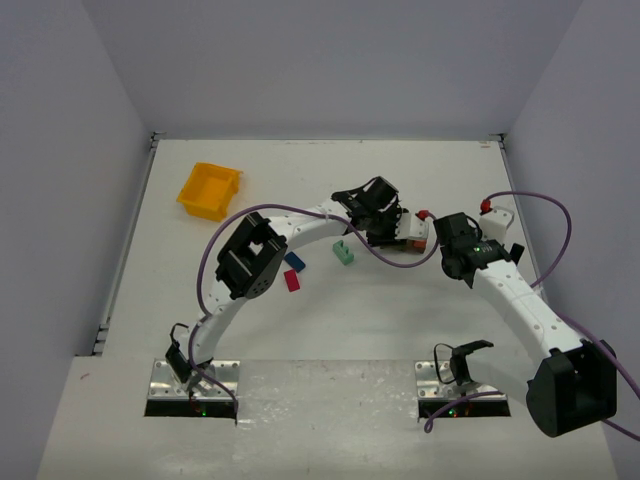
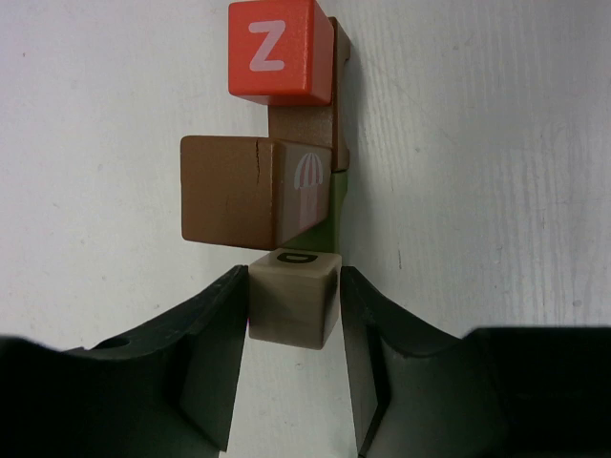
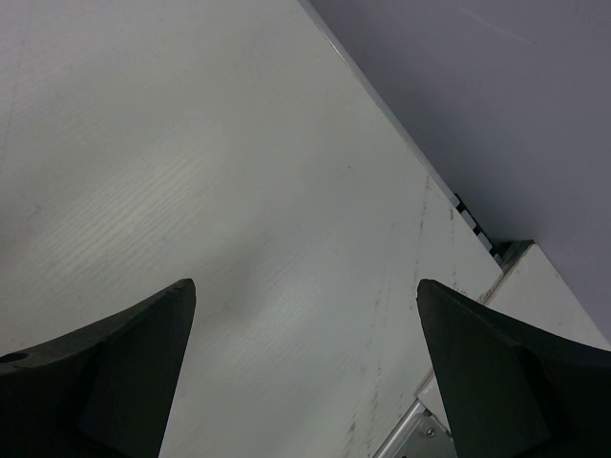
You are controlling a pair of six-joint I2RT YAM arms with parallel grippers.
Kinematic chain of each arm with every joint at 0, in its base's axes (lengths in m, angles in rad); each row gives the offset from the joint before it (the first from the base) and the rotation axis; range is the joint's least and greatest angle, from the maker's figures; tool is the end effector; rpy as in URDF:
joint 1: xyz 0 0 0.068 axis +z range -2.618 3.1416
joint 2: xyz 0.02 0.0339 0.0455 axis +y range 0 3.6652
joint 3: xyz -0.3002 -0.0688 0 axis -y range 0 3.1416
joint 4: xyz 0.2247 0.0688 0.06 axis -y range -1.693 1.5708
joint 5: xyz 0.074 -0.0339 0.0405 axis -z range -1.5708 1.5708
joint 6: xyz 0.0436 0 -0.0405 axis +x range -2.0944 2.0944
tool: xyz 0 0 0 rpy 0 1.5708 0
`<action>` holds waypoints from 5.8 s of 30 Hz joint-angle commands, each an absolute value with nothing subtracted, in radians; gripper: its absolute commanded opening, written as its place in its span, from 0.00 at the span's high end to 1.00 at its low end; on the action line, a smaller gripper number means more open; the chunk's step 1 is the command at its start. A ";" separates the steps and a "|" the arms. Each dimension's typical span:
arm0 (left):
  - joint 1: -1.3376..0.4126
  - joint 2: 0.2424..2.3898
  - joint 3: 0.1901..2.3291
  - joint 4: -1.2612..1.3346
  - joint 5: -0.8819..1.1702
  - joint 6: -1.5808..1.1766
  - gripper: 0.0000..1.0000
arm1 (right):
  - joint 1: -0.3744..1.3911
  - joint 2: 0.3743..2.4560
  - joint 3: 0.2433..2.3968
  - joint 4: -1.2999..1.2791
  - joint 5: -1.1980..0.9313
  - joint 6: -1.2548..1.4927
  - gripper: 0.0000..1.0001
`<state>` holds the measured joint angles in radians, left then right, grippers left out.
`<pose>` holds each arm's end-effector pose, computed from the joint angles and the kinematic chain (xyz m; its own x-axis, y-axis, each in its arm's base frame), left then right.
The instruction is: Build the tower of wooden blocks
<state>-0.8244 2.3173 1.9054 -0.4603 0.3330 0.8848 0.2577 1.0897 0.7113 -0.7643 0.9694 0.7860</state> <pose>0.3480 -0.3972 0.2107 0.3180 0.7332 -0.6011 0.9322 -0.1263 0.3391 0.1571 0.0042 0.2626 -0.4895 0.2850 -0.8241 0.7544 0.6123 -0.2364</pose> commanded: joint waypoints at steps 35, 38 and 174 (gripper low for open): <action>-0.842 2.306 1.906 -0.425 0.331 0.908 0.60 | 0.261 1.098 0.755 -0.758 1.011 0.783 0.01; -0.842 2.306 1.908 -0.425 0.338 0.909 0.62 | 0.261 1.098 0.753 -0.758 1.011 0.782 0.01; -0.302 1.245 0.799 0.112 -0.189 -0.581 0.00 | 0.801 1.498 0.984 -0.220 0.270 0.243 0.01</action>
<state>-0.3122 1.2443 0.8033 0.0547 -0.2069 -0.5888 0.7900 1.4859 0.9297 -0.2249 0.2760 0.2390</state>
